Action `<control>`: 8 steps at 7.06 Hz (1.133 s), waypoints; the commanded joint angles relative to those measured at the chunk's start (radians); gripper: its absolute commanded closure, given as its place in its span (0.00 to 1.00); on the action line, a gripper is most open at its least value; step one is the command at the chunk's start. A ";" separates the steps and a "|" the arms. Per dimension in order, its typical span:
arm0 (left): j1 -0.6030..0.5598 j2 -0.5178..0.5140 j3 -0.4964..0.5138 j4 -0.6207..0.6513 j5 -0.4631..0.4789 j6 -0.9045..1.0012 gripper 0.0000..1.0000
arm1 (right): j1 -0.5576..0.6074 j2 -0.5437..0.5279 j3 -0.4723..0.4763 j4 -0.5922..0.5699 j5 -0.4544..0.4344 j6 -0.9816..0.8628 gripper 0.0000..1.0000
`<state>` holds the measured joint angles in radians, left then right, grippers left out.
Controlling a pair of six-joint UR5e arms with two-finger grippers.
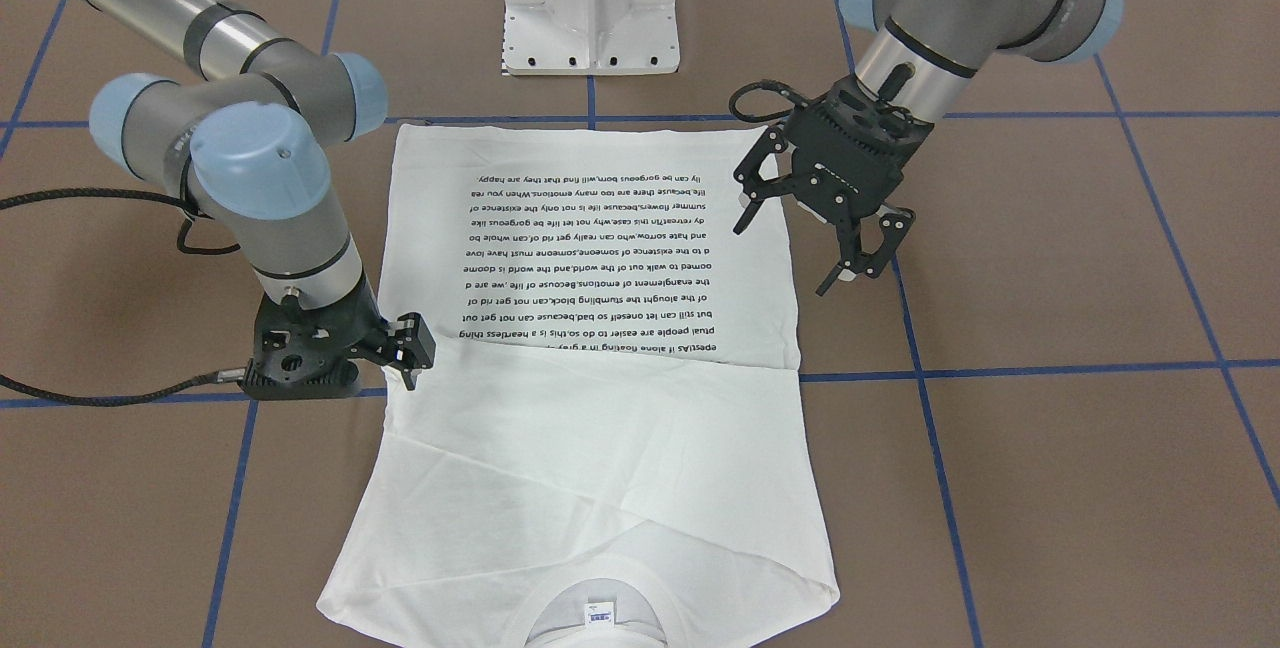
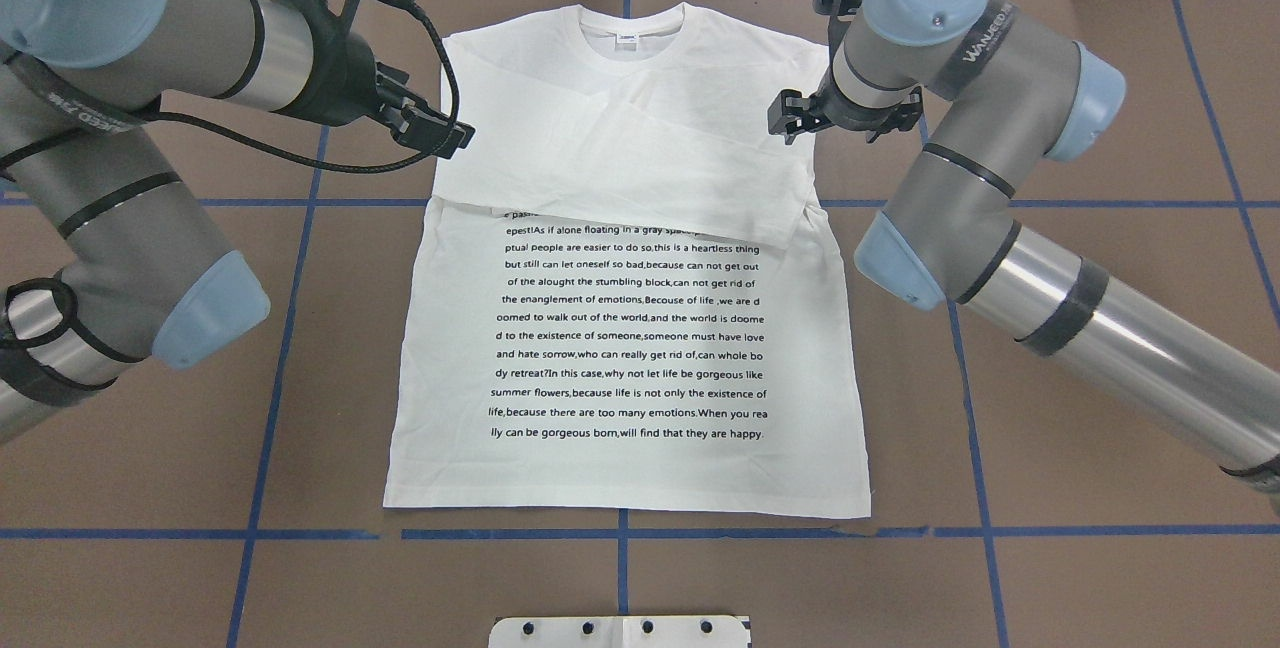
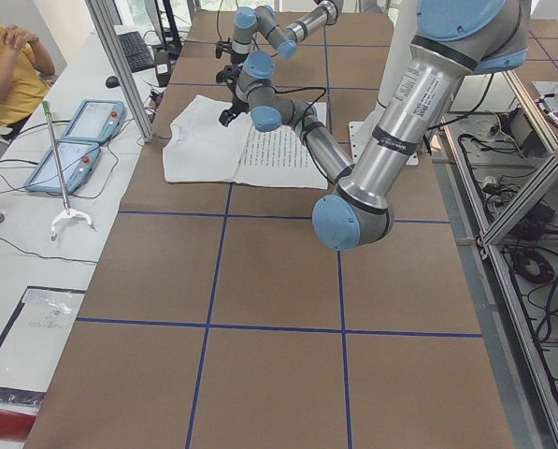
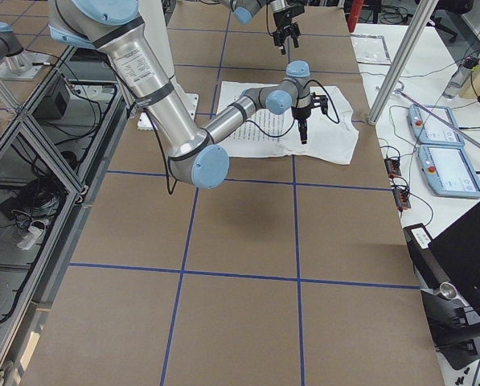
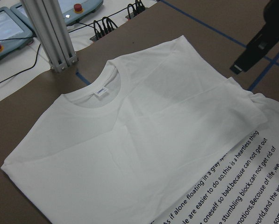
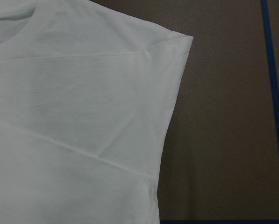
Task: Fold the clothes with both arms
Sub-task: 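Move both grippers to the hem corners nearest the robot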
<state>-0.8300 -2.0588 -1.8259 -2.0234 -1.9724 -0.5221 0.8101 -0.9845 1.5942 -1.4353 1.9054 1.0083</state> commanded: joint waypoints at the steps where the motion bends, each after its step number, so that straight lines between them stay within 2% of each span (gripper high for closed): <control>1: 0.027 0.122 -0.097 -0.003 0.004 -0.196 0.00 | -0.049 -0.248 0.372 0.003 0.052 0.163 0.00; 2: 0.088 0.205 -0.163 -0.006 0.013 -0.270 0.00 | -0.115 -0.332 0.501 0.010 0.035 0.275 0.00; 4: 0.292 0.319 -0.245 -0.012 0.212 -0.503 0.00 | -0.309 -0.466 0.672 0.016 -0.128 0.406 0.00; 6: 0.522 0.397 -0.256 -0.038 0.407 -0.826 0.03 | -0.521 -0.578 0.749 0.018 -0.340 0.562 0.00; 7: 0.607 0.442 -0.251 -0.038 0.485 -0.955 0.05 | -0.540 -0.588 0.754 0.016 -0.351 0.564 0.00; 8: 0.649 0.454 -0.244 -0.037 0.492 -0.998 0.08 | -0.545 -0.588 0.751 0.018 -0.353 0.564 0.00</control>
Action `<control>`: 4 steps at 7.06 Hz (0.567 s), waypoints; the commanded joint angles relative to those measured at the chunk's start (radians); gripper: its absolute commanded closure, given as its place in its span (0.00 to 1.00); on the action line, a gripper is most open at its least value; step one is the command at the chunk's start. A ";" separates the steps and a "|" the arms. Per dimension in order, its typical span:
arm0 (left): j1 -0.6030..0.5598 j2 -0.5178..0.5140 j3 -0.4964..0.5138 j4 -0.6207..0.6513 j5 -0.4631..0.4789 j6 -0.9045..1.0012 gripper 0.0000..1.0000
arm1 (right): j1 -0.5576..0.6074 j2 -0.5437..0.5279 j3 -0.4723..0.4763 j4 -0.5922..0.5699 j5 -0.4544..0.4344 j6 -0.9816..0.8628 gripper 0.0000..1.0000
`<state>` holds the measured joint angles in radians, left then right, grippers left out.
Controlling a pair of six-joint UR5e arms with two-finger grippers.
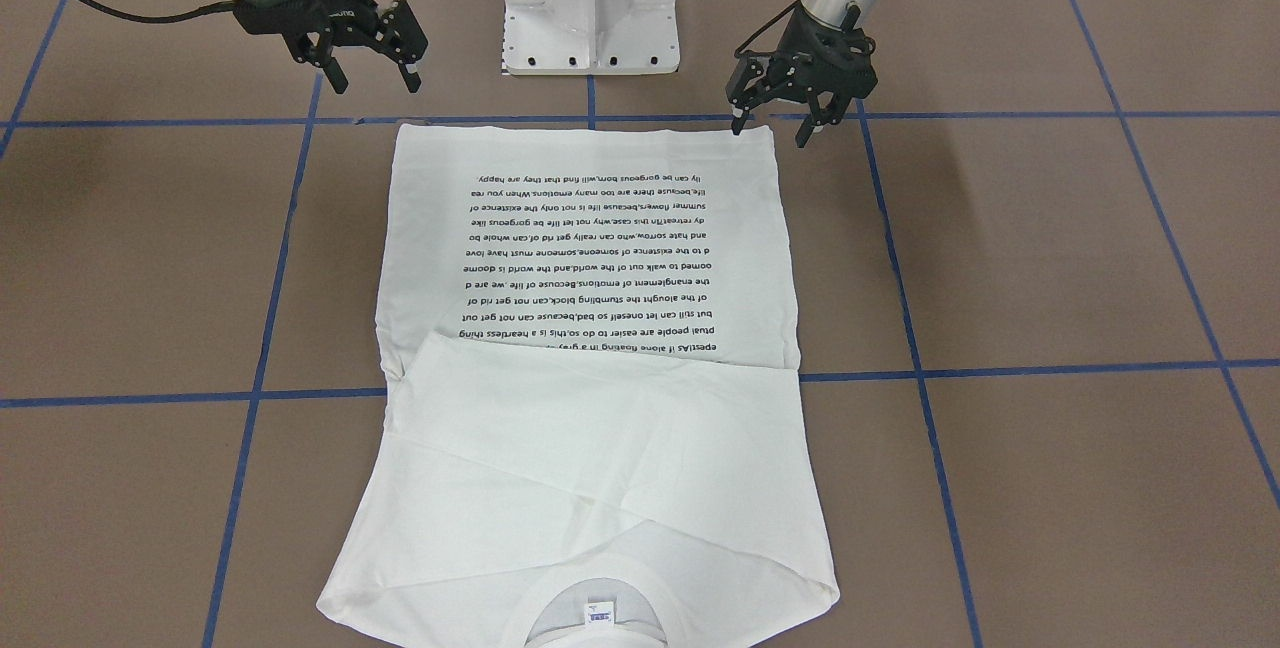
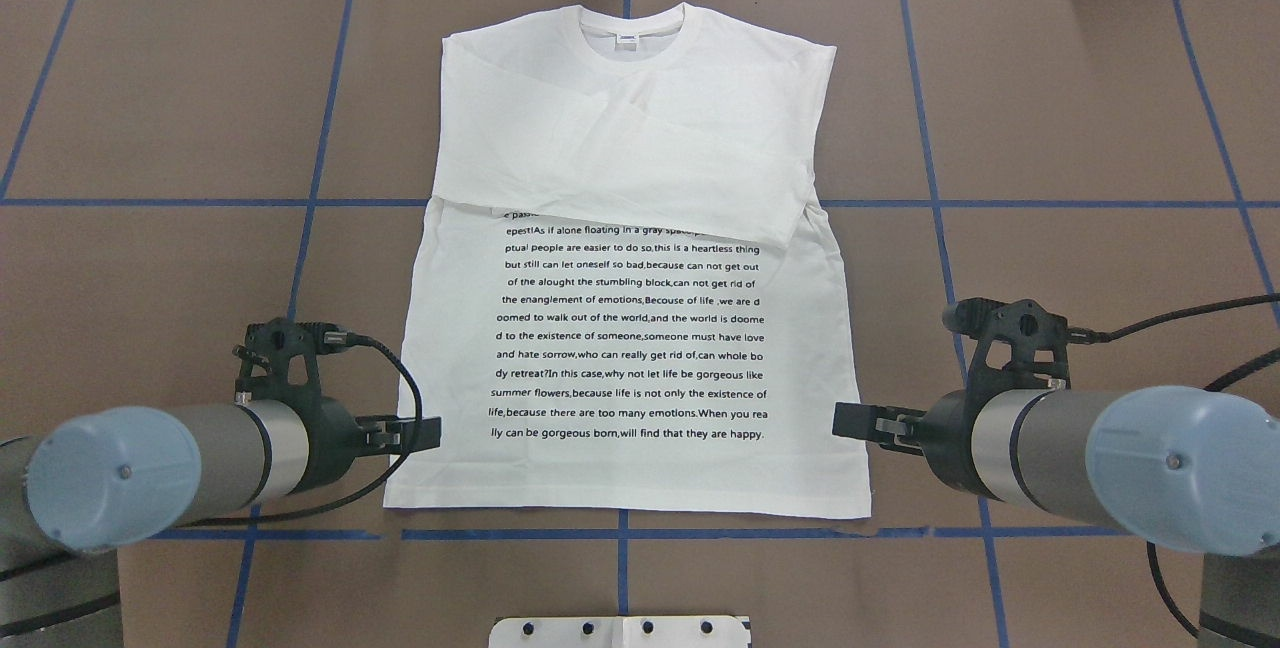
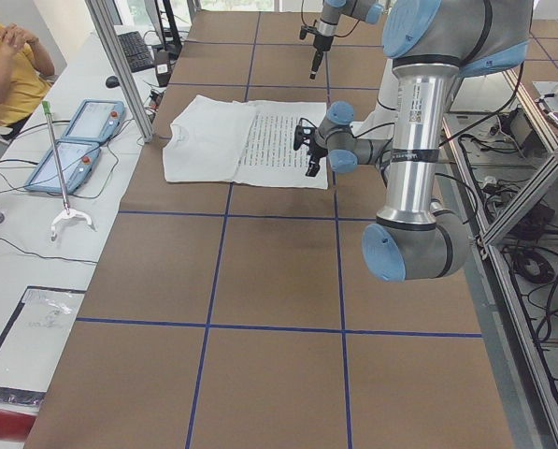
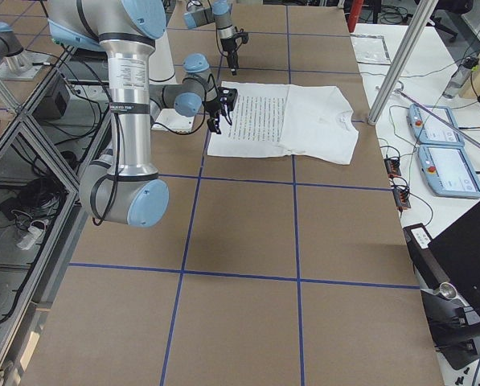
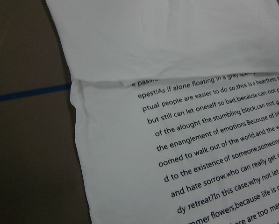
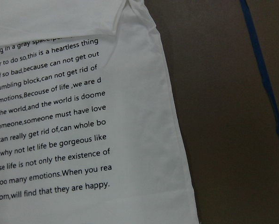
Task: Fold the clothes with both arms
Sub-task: 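Lower both grippers onto the hem corners and grasp them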
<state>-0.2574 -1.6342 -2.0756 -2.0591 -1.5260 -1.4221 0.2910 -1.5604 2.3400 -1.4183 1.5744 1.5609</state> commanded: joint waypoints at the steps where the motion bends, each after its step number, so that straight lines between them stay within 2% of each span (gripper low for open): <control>1: 0.110 0.039 0.011 -0.001 0.047 -0.122 0.09 | -0.029 -0.012 0.005 0.005 -0.022 0.010 0.00; 2: 0.134 0.037 0.018 0.008 0.047 -0.123 0.10 | -0.029 -0.013 0.004 0.006 -0.022 0.008 0.00; 4: 0.141 0.033 0.023 0.014 0.047 -0.116 0.28 | -0.029 -0.013 0.002 0.006 -0.024 0.007 0.00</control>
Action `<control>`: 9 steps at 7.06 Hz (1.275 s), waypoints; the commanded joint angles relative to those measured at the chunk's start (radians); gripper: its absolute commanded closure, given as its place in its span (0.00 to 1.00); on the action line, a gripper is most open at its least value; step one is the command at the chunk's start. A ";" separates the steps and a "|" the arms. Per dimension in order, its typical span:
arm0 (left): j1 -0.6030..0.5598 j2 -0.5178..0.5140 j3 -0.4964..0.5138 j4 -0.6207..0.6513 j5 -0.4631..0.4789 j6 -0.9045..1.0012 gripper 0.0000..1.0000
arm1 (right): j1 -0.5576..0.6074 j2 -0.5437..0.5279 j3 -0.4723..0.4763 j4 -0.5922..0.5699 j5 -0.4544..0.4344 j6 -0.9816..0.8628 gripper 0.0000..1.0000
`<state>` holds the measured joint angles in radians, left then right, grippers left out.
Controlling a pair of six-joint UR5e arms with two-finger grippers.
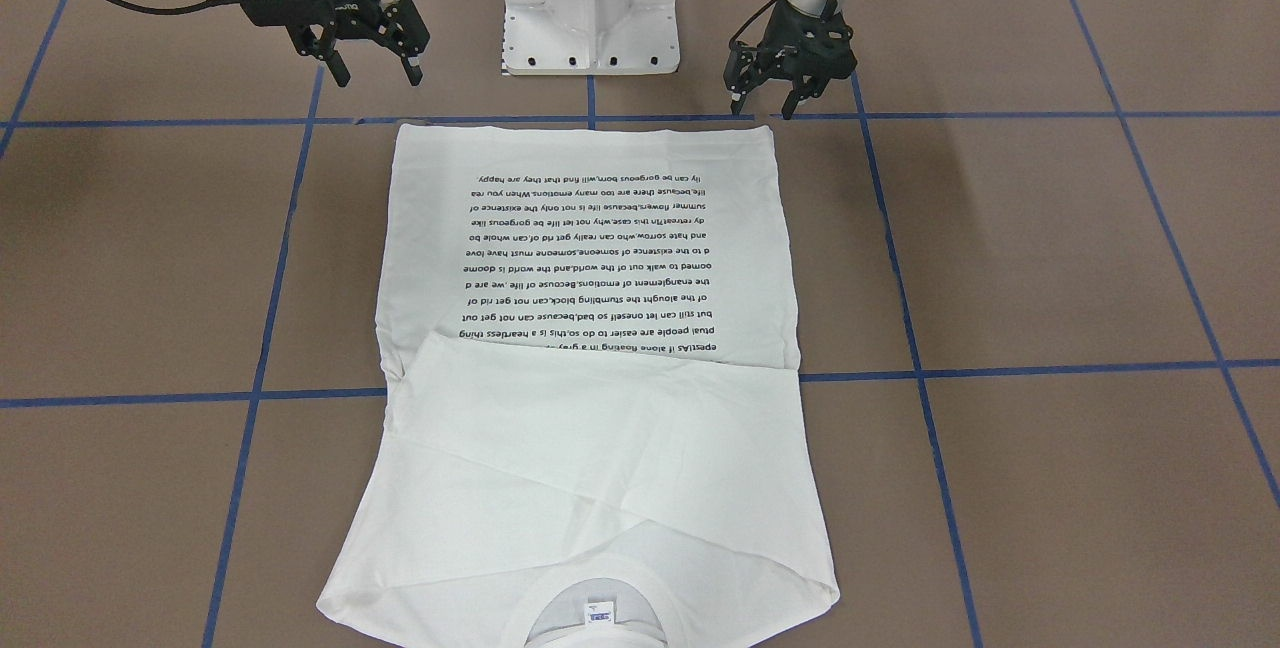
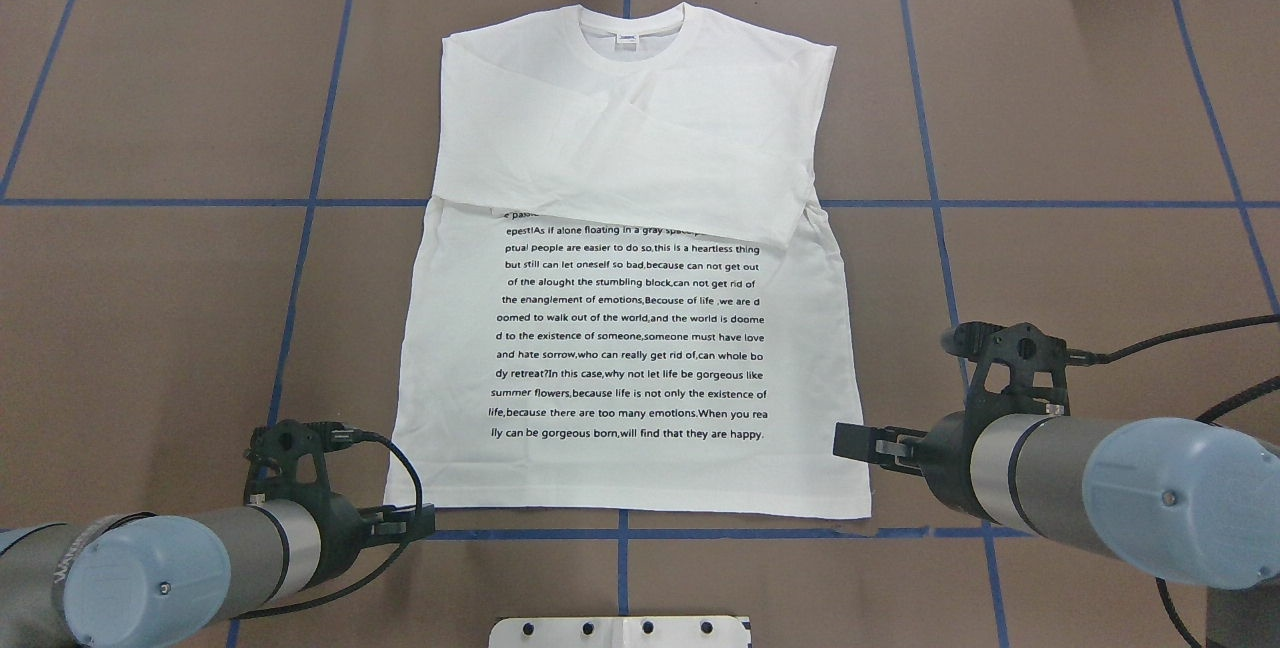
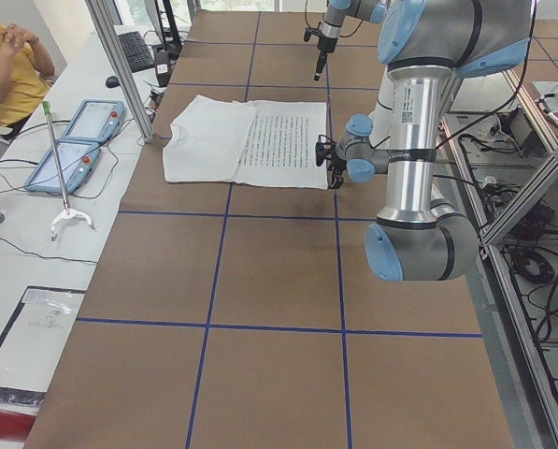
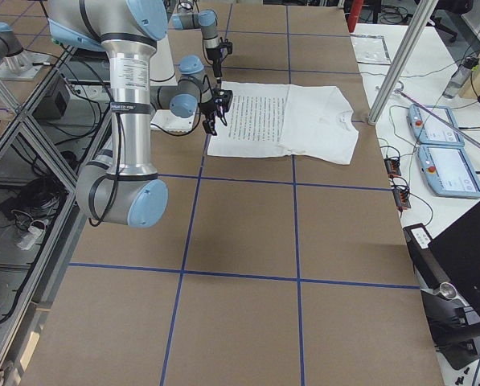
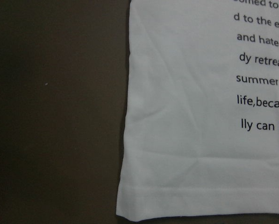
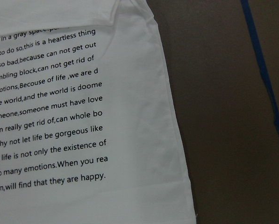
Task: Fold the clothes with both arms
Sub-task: 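Lower both grippers onto the hem corners and grasp them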
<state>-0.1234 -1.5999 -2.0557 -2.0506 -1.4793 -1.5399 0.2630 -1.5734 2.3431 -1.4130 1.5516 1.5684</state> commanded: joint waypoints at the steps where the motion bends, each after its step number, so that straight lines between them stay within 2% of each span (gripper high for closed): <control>1: 0.005 -0.006 0.003 0.015 -0.001 0.042 0.29 | -0.001 0.000 -0.001 0.000 -0.001 -0.001 0.00; 9: -0.032 -0.028 0.025 0.017 -0.004 0.184 0.36 | -0.001 0.001 -0.004 0.002 -0.001 -0.001 0.00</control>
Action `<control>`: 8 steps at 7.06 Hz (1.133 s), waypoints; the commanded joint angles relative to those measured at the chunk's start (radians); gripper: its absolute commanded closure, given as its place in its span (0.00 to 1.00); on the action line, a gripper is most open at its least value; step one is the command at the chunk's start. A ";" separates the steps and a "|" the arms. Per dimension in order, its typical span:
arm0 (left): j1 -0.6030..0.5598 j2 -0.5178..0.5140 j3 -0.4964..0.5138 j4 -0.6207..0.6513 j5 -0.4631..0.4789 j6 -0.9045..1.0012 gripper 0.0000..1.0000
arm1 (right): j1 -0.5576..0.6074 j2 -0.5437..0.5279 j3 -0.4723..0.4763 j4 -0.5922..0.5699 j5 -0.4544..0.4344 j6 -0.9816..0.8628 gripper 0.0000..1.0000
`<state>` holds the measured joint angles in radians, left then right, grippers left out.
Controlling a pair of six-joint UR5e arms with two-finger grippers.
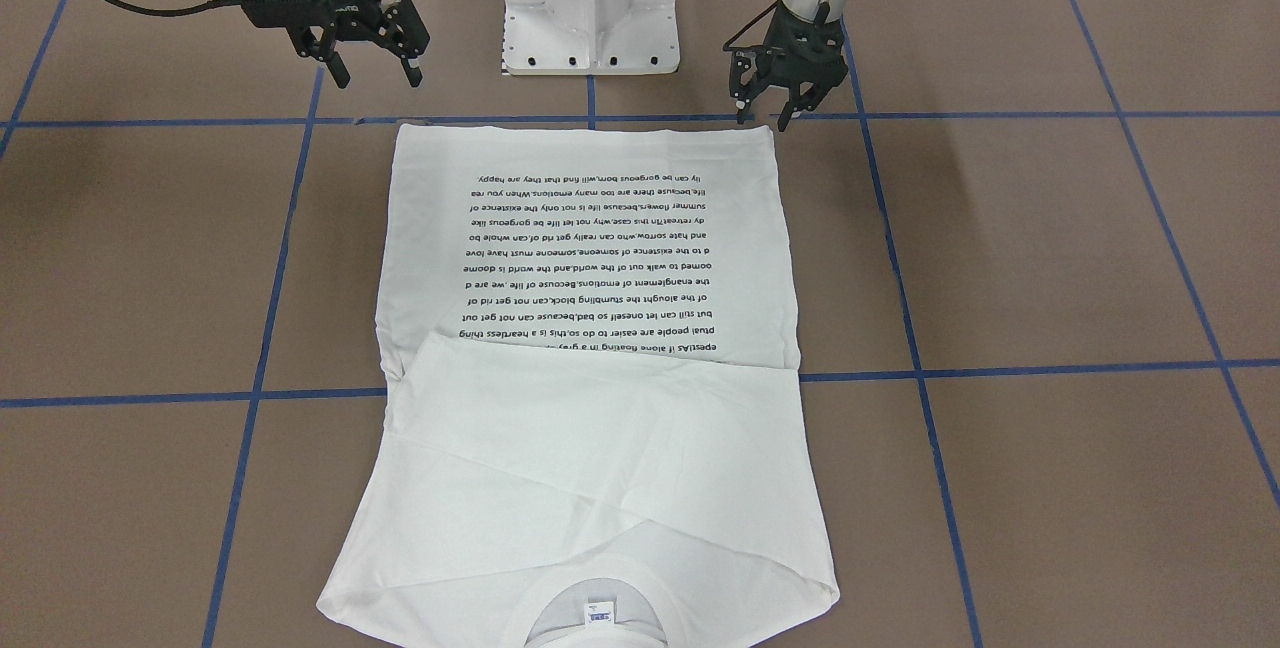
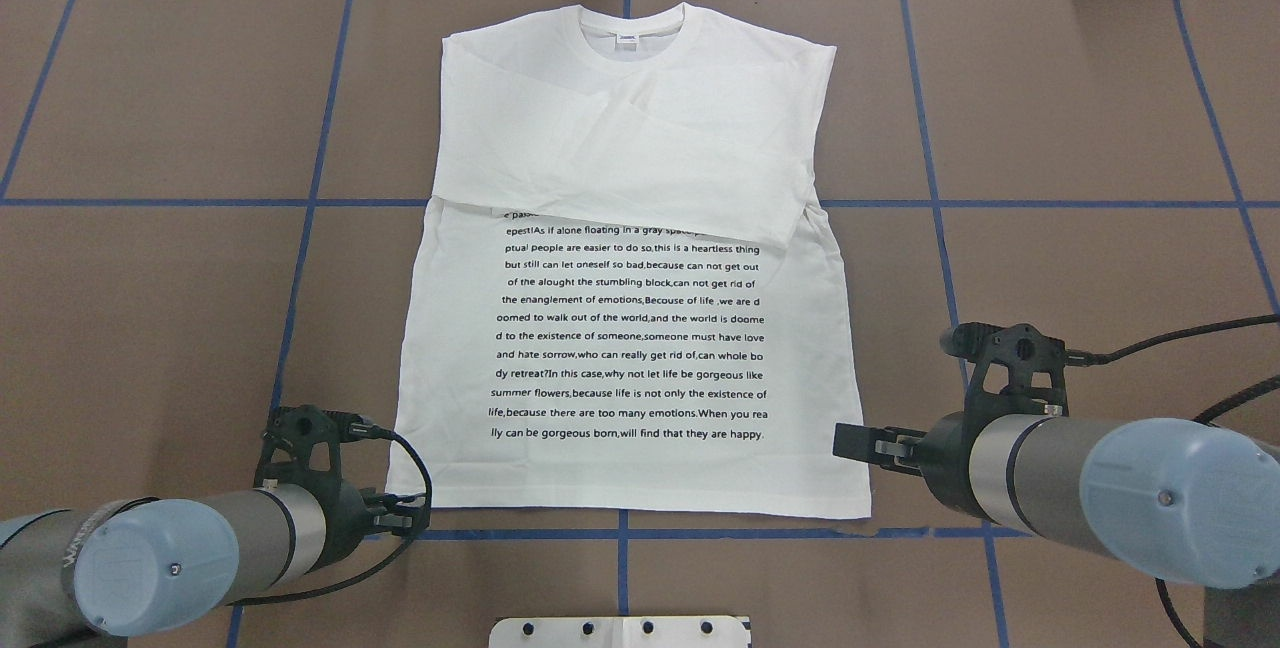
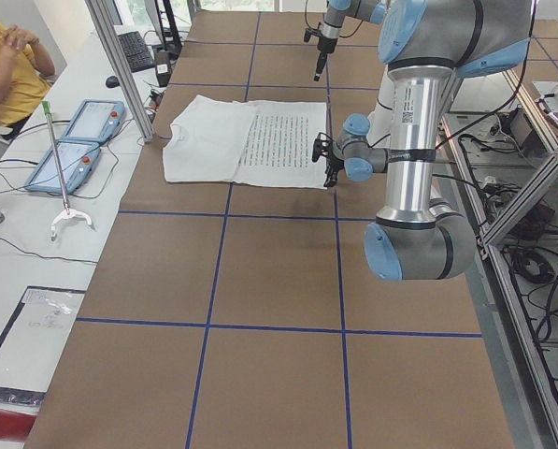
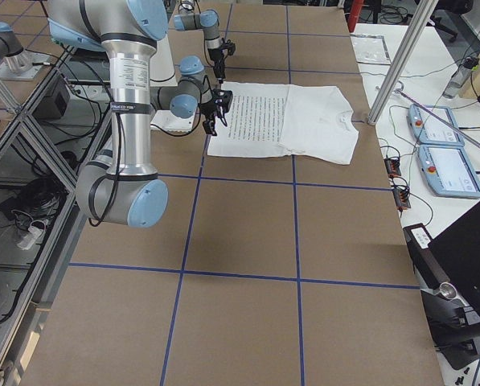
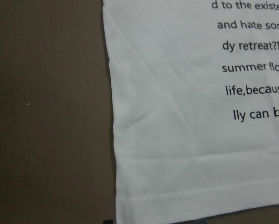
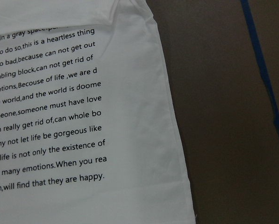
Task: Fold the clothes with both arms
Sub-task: 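Lower both grippers onto the hem corners and grasp them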
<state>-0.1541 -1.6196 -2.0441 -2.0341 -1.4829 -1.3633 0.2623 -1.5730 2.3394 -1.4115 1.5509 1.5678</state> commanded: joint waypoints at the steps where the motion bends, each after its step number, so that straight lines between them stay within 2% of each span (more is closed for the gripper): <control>1: -0.001 -0.017 0.028 0.000 -0.001 0.007 0.37 | 0.000 0.001 -0.002 0.000 0.000 0.000 0.00; 3: -0.002 -0.026 0.047 0.000 -0.001 0.007 0.39 | 0.000 0.001 -0.003 0.000 -0.002 0.000 0.00; 4: -0.002 -0.028 0.047 0.000 -0.001 0.007 0.44 | 0.000 0.001 -0.003 0.000 0.000 0.000 0.00; 5: -0.002 -0.029 0.047 0.000 -0.001 0.007 0.60 | 0.000 0.001 -0.003 0.000 0.000 0.000 0.00; 6: -0.005 -0.029 0.045 0.000 -0.001 0.007 0.90 | 0.000 0.001 -0.005 0.000 0.000 0.000 0.00; 7: -0.007 -0.029 0.041 0.000 -0.002 0.007 1.00 | 0.000 -0.001 -0.005 0.000 0.000 0.000 0.00; 8: -0.010 -0.029 0.036 0.000 -0.002 0.007 1.00 | 0.000 -0.002 -0.005 0.000 -0.002 0.000 0.00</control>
<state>-0.1610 -1.6489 -2.0029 -2.0341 -1.4843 -1.3560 0.2623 -1.5737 2.3350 -1.4113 1.5506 1.5677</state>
